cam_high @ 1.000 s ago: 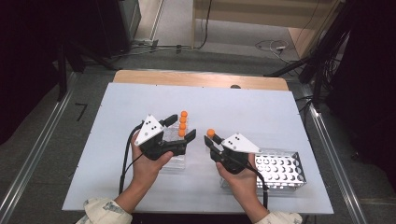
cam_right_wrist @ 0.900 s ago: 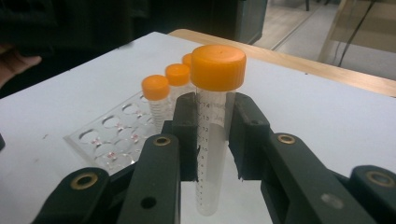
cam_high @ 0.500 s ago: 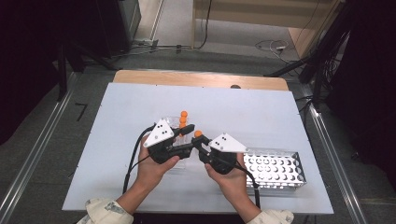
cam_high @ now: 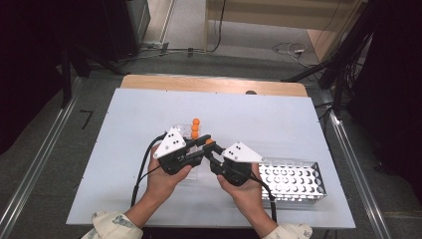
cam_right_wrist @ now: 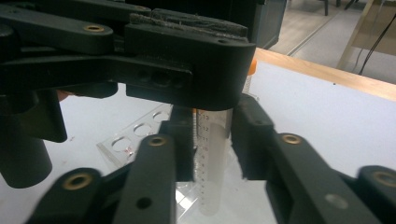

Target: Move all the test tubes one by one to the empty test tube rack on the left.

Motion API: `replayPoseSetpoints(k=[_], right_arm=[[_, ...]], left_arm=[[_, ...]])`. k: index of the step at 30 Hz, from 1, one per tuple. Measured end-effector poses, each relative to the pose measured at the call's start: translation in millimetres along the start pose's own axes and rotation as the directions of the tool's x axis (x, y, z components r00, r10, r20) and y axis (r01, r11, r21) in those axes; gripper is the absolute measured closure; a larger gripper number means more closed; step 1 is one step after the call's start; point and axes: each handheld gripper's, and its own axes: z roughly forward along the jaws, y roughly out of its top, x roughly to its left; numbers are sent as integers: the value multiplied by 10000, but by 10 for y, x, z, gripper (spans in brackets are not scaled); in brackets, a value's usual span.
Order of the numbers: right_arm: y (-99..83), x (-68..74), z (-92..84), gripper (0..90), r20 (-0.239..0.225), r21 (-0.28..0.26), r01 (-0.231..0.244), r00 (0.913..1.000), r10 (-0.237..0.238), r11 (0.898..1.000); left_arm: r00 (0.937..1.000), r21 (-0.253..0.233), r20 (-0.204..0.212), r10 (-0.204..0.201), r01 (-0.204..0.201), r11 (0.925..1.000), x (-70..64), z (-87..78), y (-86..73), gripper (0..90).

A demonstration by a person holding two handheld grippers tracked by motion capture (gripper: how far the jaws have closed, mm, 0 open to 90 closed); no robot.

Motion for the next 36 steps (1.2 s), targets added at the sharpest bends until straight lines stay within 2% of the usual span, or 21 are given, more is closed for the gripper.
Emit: replayPoseSetpoints(k=[4, 7, 11, 15, 18, 20, 26, 36], right_arm=[[-9, -21, -3, 461, -329, 102, -304, 9990, 307, 9995], [-26, -34, -11, 264, -400, 185, -369, 9985, 376, 9991], [-69, -87, -80, 158, -152, 187, -342, 9993, 345, 9992], [-107, -184, -184, 147, 62, 143, -507, 9987, 506, 9986], [-134, -252, -266, 147, 183, 101, -639, 9978, 637, 9979], [-152, -289, -313, 147, 287, 69, -719, 9970, 717, 9974], [-197, -362, -414, 148, 469, 36, -860, 9952, 858, 9963], [-252, -423, -504, 150, 611, 88, -984, 9933, 977, 9951]], left_arm=[[9999, -218, -106, -48, 45, 9998, 35, -42, 40, 715], [9996, -389, -275, -59, 49, 9992, 79, -104, 91, 714], [9984, -528, -511, -220, 193, 9984, 141, -164, 121, 715], [9967, -668, -764, -266, 215, 9975, 200, -211, 138, 714], [9947, -592, -1018, -173, 113, 9982, 237, -217, 124, 714], [9943, -561, -1027, -287, 230, 9982, 256, -219, 106, 714], [9952, -422, -969, -98, 57, 9991, 211, -260, 103, 714], [9917, -68, -1277, 108, -117, 9999, 200, -276, 8, 714]])
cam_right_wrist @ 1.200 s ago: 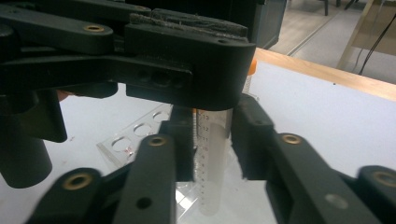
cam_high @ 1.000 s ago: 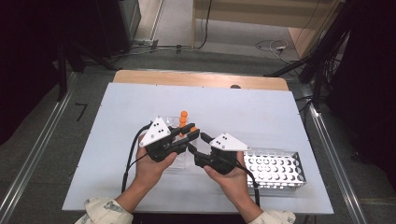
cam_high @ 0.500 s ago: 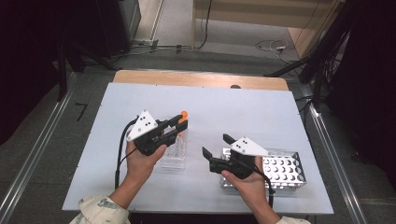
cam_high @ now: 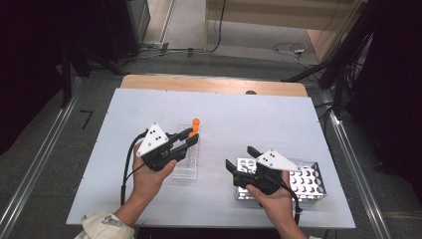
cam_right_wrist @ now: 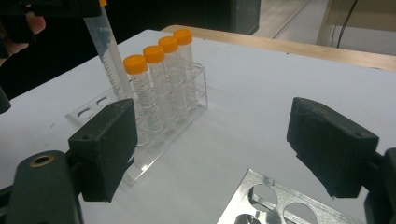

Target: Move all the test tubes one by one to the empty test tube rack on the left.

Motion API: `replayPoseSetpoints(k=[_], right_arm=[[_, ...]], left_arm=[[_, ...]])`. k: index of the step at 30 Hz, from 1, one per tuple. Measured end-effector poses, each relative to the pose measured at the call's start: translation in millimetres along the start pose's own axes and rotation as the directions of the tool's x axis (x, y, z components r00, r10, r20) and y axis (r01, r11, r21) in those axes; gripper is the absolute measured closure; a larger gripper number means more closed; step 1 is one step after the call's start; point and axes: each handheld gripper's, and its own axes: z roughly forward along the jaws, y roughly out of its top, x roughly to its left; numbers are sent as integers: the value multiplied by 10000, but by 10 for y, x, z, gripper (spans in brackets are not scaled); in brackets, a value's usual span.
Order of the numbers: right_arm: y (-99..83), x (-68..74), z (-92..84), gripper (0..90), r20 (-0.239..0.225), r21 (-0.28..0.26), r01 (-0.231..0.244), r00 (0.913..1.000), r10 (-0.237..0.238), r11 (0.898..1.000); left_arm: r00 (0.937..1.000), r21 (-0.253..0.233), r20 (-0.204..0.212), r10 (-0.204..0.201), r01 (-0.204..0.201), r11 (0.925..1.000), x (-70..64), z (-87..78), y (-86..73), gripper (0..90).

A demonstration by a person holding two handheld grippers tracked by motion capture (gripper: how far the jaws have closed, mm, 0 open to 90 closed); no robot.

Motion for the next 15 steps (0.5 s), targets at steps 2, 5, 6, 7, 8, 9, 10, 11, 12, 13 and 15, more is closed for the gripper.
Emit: replayPoseSetpoints(k=[2, 5, 6, 7, 8, 9, 10, 11, 12, 13, 15], right_arm=[[-1, -4, -10, 151, 10, -9, -22, 10000, 22, 10000], [-5, -5, -14, 151, 21, -13, -31, 10000, 31, 10000], [-7, -4, -13, 150, 15, -9, -20, 10000, 20, 10000], [-8, -4, -12, 151, 8, -9, -4, 10000, 4, 10000], [-10, -4, -13, 151, -4, -9, 8, 10000, -8, 10000], [-10, -2, -15, 151, 2, -2, 2, 10000, -2, 10000], [-11, -2, -16, 151, 7, -10, 5, 10000, -5, 10000], [-13, -2, -17, 151, 5, -9, 0, 10000, 0, 10000], [-15, -3, -18, 151, -3, 1, 0, 10000, 0, 10000], [-17, -3, -21, 151, -3, 17, 3, 10000, -3, 10000], [-24, -9, -23, 151, 1, 21, 9, 10000, -9, 10000]], left_arm=[[10000, 40, -59, -1, 1, 10000, -1, 0, -24, 714], [9999, 215, -136, 107, -104, 9997, -25, 24, -89, 714], [9996, 286, -204, 170, -164, 9995, -39, 36, -119, 714], [9993, 358, -285, 261, -251, 9990, -51, 48, -148, 713], [9988, 442, -360, 317, -301, 9986, -64, 60, -177, 713], [9983, 511, -442, 391, -368, 9980, -74, 71, -205, 713], [9975, 549, -556, 428, -397, 9977, -90, 80, -233, 712], [9968, 591, -655, 455, -416, 9974, -104, 86, -259, 712], [9955, 623, -799, 512, -463, 9970, -113, 84, -278, 711], [9948, 564, -901, 467, -417, 9975, -120, 84, -295, 711], [9932, 555, -1083, 432, -374, 9978, -127, 75, -320, 709]])
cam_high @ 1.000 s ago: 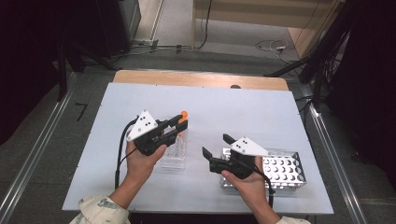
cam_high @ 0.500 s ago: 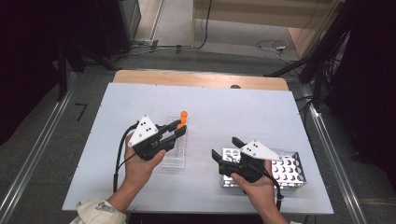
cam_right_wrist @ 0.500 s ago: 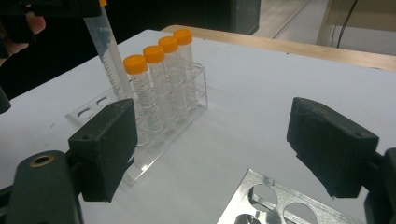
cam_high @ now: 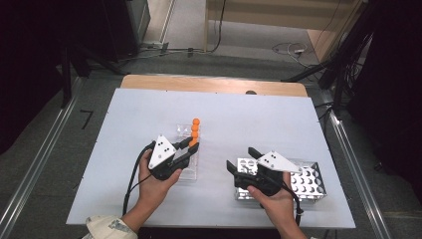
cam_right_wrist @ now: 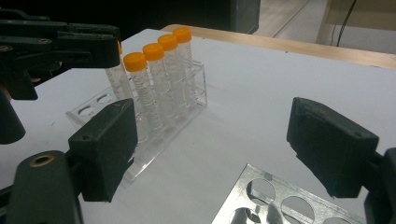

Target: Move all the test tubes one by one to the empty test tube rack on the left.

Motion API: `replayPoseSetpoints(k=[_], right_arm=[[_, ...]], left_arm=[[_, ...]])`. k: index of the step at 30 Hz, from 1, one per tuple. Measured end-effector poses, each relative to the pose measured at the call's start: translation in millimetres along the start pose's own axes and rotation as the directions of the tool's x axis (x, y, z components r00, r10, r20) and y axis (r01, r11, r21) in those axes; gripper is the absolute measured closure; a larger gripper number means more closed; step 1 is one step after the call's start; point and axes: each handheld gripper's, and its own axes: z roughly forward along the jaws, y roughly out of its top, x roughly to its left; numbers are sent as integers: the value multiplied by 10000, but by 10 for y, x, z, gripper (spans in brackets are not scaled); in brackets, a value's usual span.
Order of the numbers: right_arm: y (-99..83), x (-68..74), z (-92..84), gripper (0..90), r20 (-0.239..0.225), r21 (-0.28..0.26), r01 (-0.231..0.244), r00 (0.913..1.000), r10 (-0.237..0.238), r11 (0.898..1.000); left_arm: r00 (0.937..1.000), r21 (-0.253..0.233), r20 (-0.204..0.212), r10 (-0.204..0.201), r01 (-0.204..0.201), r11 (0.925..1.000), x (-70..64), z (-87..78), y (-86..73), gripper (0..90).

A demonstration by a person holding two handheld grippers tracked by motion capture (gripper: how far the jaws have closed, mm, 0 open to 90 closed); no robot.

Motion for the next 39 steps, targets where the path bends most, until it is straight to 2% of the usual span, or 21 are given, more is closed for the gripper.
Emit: replayPoseSetpoints(k=[6, 13, 16, 21, 24, 29, 34, 39], right_arm=[[-12, -16, -9, 151, 35, 12, -45, 10000, 45, 10000], [-8, -18, -20, 151, 42, -15, -76, 10000, 76, 10000], [-11, -24, -23, 151, 74, -21, -82, 9999, 82, 10000], [-28, -64, -47, 151, 171, -149, -85, 9998, 87, 9999], [-47, -111, -82, 151, 284, -236, -157, 9995, 163, 9996], [-86, -224, -165, 150, 591, -406, -254, 9979, 278, 9989], [-114, -333, -254, 150, 940, -544, -318, 9949, 368, 9980], [-166, -495, -378, 150, 1555, -634, -471, 9862, 565, 9969]], left_arm=[[9999, 3, -139, 70, -70, 10000, -21, -6, -48, 683], [9993, -36, -149, 342, -342, 9994, -65, -5, -50, 532], [9992, -46, -213, 330, -331, 9994, -84, -8, -45, 479], [9996, 32, -265, -74, 75, 10000, -69, -42, -35, 369], [9987, 64, -212, -457, 459, 9989, -26, -85, -41, 345], [9965, 7, -507, -660, 661, 9978, 56, -164, -63, 306], [9920, 14, -829, -954, 959, 9954, 134, -248, -108, 254], [9841, -62, -1239, -1277, 1279, 9918, 265, -383, -151, 235]])
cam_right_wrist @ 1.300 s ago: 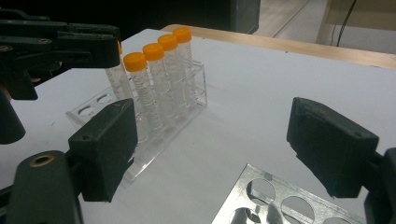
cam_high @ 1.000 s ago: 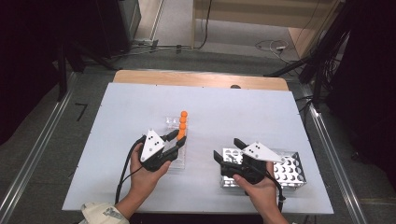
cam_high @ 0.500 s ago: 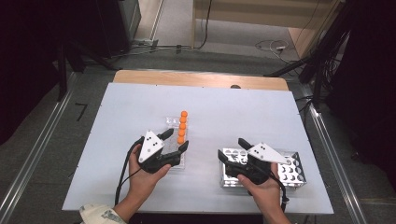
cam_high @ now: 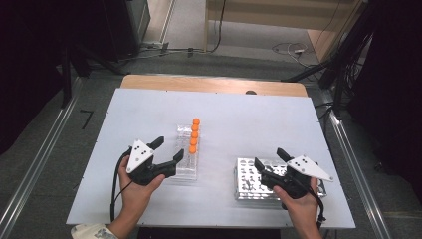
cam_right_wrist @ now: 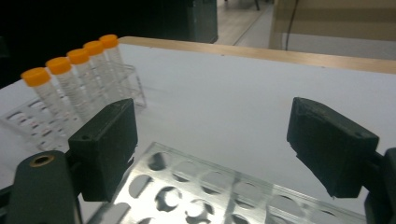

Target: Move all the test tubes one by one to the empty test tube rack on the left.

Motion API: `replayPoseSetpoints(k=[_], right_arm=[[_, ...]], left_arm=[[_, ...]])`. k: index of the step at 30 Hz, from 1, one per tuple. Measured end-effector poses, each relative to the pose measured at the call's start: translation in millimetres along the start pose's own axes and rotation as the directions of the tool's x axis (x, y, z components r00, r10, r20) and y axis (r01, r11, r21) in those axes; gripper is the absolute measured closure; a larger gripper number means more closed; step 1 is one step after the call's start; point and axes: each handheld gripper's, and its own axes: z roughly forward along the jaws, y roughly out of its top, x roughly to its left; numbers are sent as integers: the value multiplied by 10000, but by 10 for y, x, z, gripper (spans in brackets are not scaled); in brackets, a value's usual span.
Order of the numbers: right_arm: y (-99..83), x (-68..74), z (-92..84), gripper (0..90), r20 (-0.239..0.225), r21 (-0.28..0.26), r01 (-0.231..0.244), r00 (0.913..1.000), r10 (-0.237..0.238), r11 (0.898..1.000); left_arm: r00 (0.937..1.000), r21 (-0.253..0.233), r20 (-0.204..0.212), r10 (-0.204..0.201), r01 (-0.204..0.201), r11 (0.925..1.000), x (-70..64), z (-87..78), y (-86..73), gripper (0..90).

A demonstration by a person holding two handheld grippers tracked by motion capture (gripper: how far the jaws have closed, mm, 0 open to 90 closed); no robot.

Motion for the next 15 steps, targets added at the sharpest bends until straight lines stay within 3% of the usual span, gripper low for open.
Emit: replayPoseSetpoints(k=[7, 15], right_arm=[[-53, -251, -171, 150, 657, -186, -313, 9973, 325, 9993], [-124, -442, -304, 148, 1176, -166, -588, 9912, 604, 9981]], left_arm=[[9987, 107, -447, -235, 240, 9997, 155, -105, -64, 224], [9946, 311, -936, -456, 487, 9983, 280, -143, -123, 223]])
